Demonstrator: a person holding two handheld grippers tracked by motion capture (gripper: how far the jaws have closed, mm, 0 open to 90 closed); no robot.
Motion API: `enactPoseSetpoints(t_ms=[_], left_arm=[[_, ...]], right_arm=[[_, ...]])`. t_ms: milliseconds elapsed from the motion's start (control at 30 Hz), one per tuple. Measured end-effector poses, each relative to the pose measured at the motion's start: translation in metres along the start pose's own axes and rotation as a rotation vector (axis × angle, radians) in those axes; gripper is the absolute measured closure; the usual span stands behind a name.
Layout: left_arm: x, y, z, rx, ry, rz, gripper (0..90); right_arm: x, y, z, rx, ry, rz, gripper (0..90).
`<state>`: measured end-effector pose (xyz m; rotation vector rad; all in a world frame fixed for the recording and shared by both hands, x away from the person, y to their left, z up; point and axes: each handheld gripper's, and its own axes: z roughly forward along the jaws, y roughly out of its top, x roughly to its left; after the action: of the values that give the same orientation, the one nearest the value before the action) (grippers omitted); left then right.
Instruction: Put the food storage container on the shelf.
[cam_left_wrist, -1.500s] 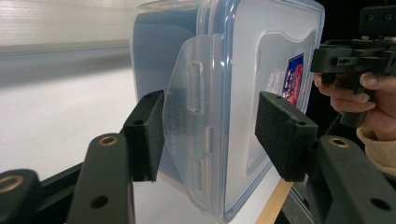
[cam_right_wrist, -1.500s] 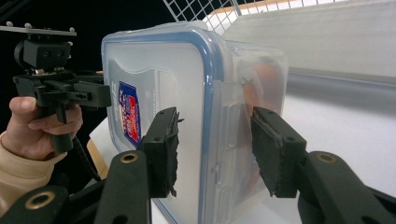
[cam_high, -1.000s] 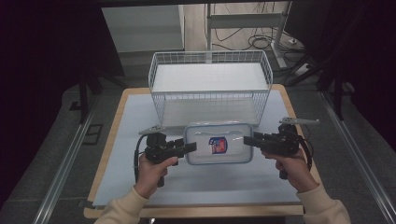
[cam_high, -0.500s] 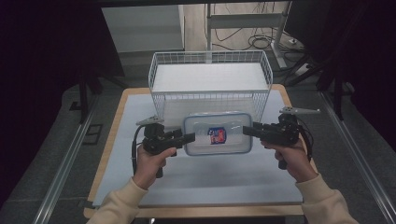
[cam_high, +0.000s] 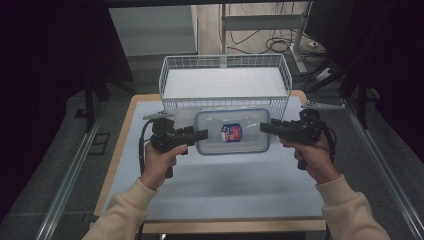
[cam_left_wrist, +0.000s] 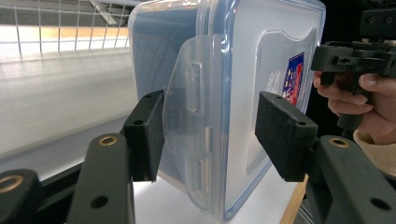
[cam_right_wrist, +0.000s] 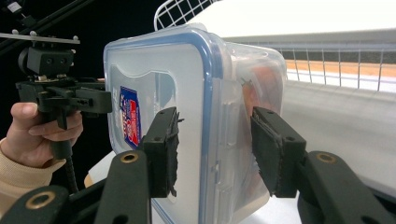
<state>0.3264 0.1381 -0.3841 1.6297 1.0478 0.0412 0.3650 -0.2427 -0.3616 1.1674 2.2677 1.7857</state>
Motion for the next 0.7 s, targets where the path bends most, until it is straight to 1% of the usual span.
enactPoseSetpoints(t_ms=[233,300,567,700], left_arm=[[0.001,0.019,-0.002,-0.011,-0.002,0.019,44.3],[0.002,0.022,-0.002,-0.018,-0.003,0.018,44.5],[0.008,0.044,-0.005,-0.033,-0.006,0.031,44.9],[0.013,0.056,-0.006,-0.039,-0.004,0.034,44.9]], right_arm=[[0.001,0.017,0.002,-0.004,-0.003,-0.009,53.0],[0.001,0.023,0.003,-0.005,-0.002,-0.009,53.0],[-0.001,0.047,0.009,-0.006,0.002,-0.031,53.0],[-0.002,0.059,0.014,-0.014,0.005,-0.03,53.0]])
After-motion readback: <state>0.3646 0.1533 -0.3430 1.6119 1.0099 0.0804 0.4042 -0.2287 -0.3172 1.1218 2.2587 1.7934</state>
